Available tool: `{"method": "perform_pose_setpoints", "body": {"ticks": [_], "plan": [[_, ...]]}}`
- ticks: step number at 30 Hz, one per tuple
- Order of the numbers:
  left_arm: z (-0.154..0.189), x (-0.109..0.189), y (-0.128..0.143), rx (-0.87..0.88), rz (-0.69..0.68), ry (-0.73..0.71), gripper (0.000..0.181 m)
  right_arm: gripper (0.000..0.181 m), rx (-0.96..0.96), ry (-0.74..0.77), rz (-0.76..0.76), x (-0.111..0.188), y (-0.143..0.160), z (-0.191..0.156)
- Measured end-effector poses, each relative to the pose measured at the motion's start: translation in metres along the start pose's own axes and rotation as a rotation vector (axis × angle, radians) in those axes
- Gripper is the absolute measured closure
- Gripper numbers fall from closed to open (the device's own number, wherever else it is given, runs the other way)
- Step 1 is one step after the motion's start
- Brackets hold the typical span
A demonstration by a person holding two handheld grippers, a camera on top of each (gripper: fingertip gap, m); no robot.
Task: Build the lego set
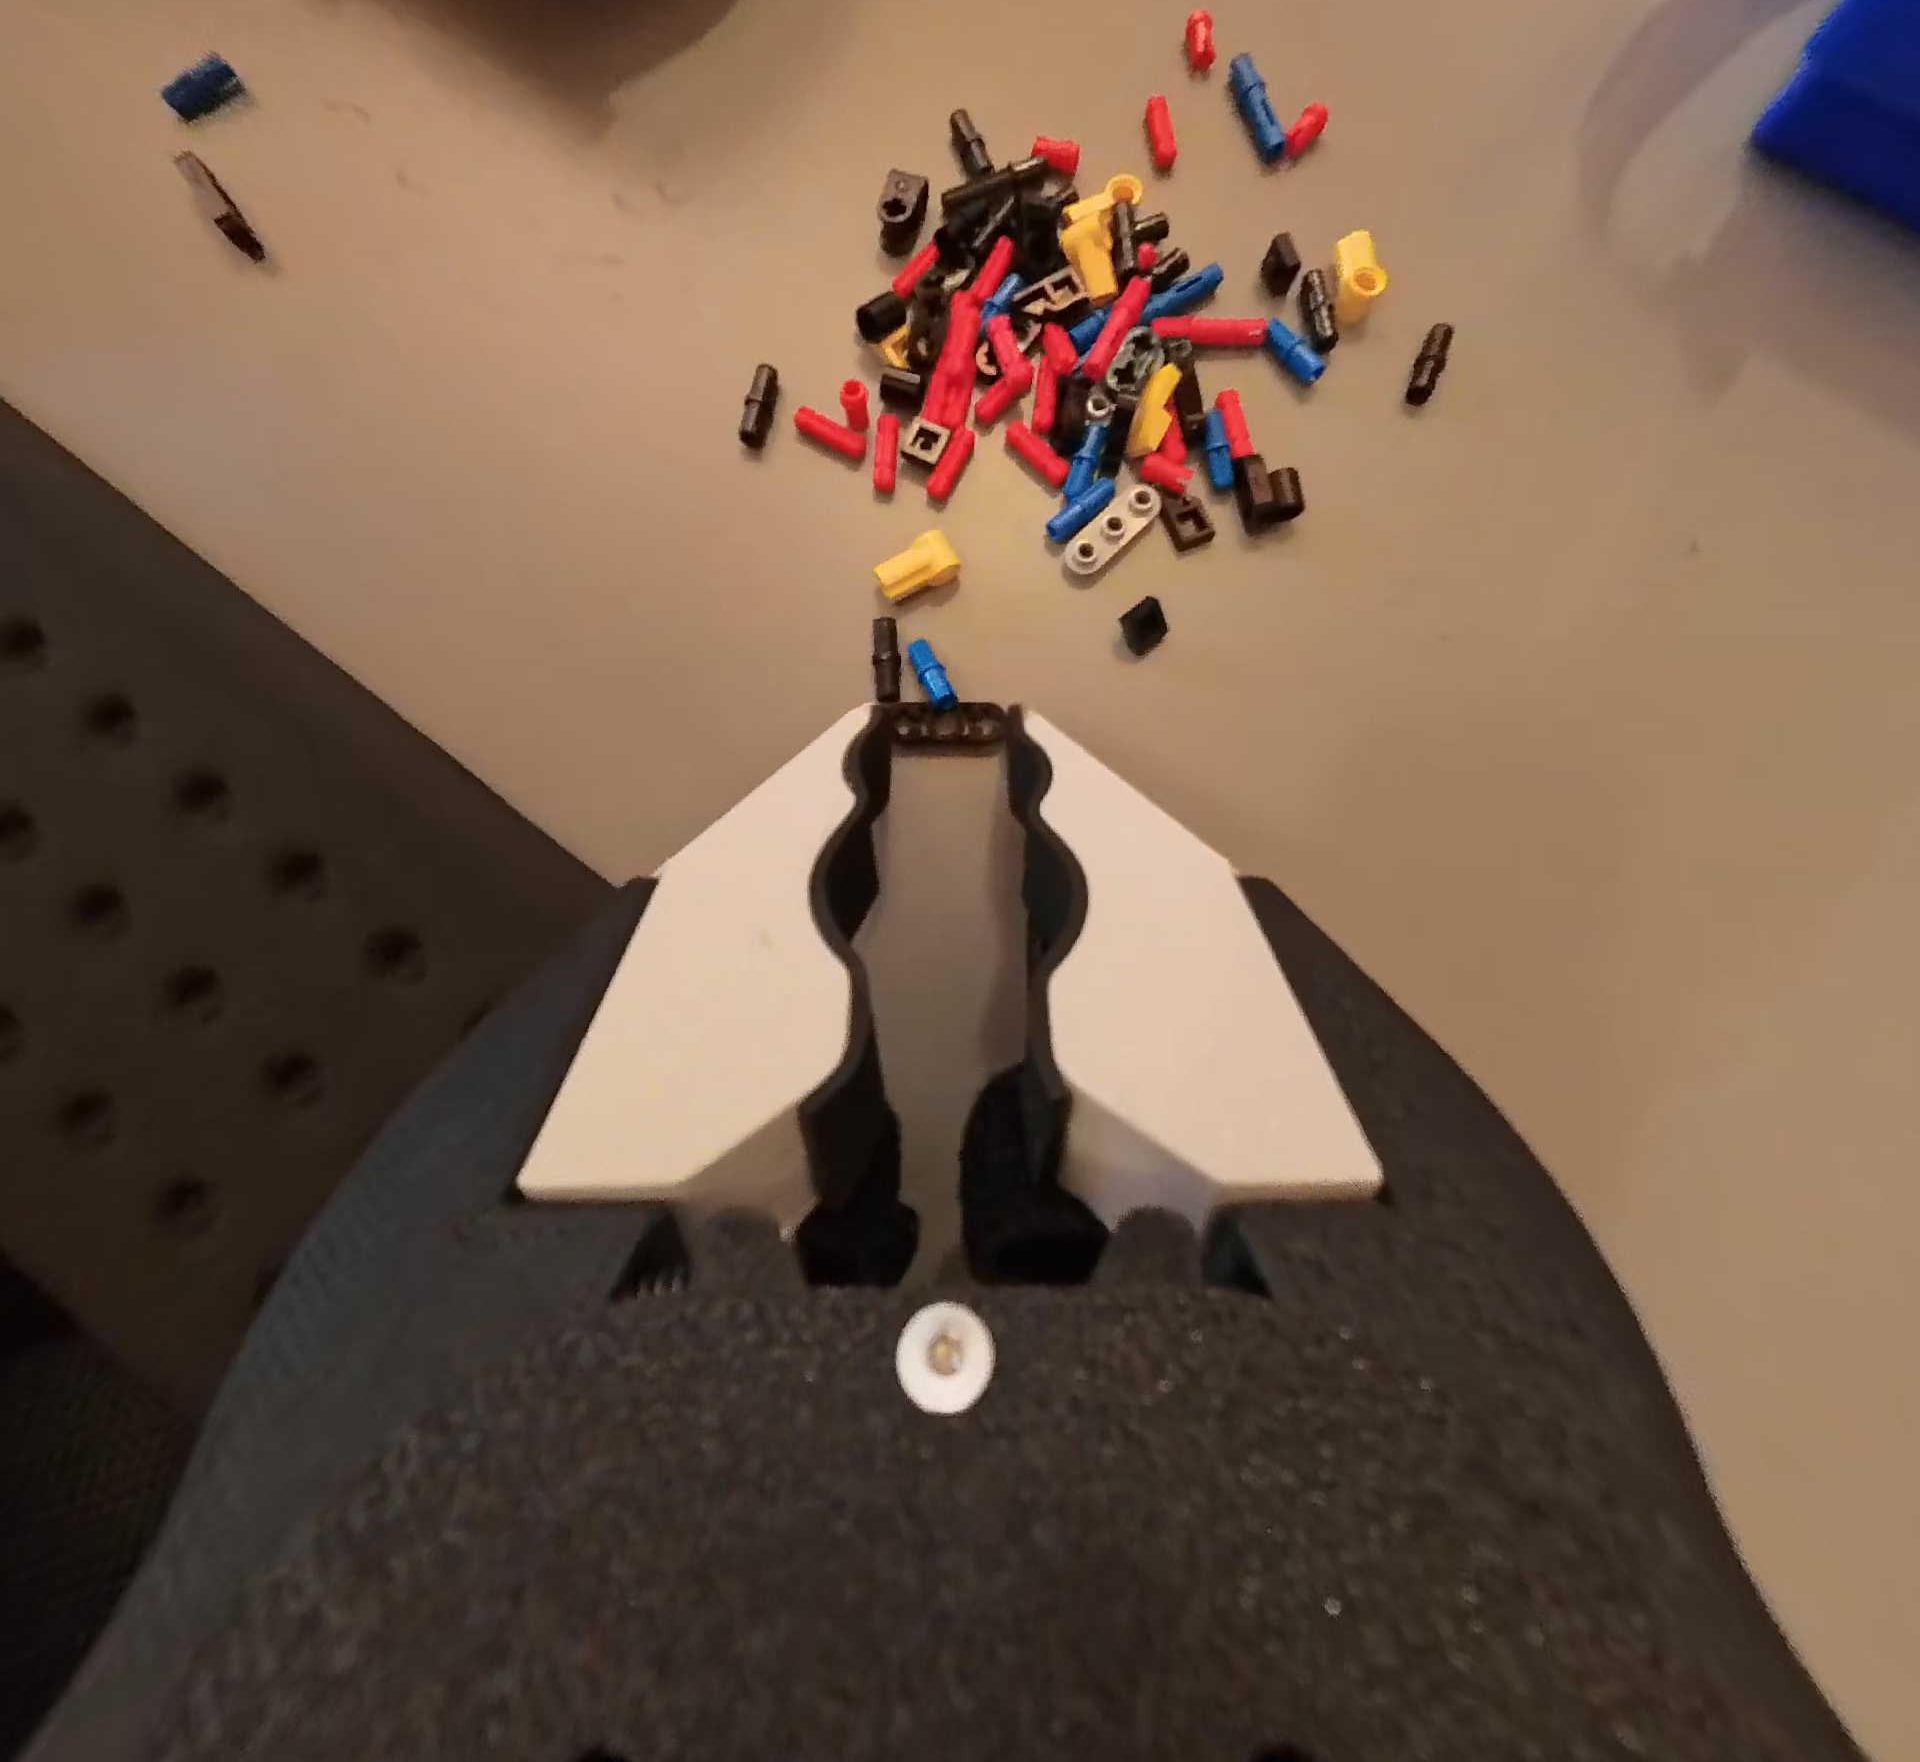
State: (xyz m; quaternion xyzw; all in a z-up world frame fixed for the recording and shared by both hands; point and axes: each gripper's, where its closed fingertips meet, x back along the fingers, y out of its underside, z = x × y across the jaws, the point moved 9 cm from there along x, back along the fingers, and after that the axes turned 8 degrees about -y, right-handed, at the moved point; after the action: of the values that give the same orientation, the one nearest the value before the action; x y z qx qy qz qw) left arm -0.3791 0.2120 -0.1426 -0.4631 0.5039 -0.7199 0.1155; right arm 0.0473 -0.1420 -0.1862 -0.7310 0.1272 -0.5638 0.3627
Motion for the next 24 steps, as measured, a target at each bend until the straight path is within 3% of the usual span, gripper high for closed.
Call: {"method": "perform_pose_setpoints", "body": {"ticks": [5,6,8,11,15,19,21,24], "plan": [[0.000,0.000,0.000,0.003,0.002,0.002,0.136,0.161,-0.011,0.006,0.007,0.001,0.001,0.001],[0.000,0.001,0.000,0.004,0.003,0.004,0.136,0.180,-0.006,0.009,-0.004,0.002,0.002,0.000],[0.000,0.001,-0.001,0.002,0.004,0.002,0.136,0.181,0.025,0.048,-0.019,0.005,0.002,0.001],[-0.001,0.002,-0.001,0.007,0.006,0.005,0.136,0.168,0.044,0.093,-0.038,0.013,0.001,0.001],[0.000,0.002,-0.001,0.004,0.005,0.004,0.136,0.147,0.009,-0.081,-0.048,0.004,-0.007,-0.014],[-0.001,0.001,-0.001,0.005,0.004,0.002,0.136,0.148,0.022,-0.081,-0.061,-0.012,-0.022,-0.026],[-0.001,0.002,-0.001,0.008,0.005,0.004,0.136,0.155,0.036,-0.032,-0.114,-0.017,-0.021,-0.025],[0.000,0.002,-0.001,0.006,0.005,0.006,0.136,0.151,0.078,0.036,-0.156,-0.013,-0.023,-0.024]]}}
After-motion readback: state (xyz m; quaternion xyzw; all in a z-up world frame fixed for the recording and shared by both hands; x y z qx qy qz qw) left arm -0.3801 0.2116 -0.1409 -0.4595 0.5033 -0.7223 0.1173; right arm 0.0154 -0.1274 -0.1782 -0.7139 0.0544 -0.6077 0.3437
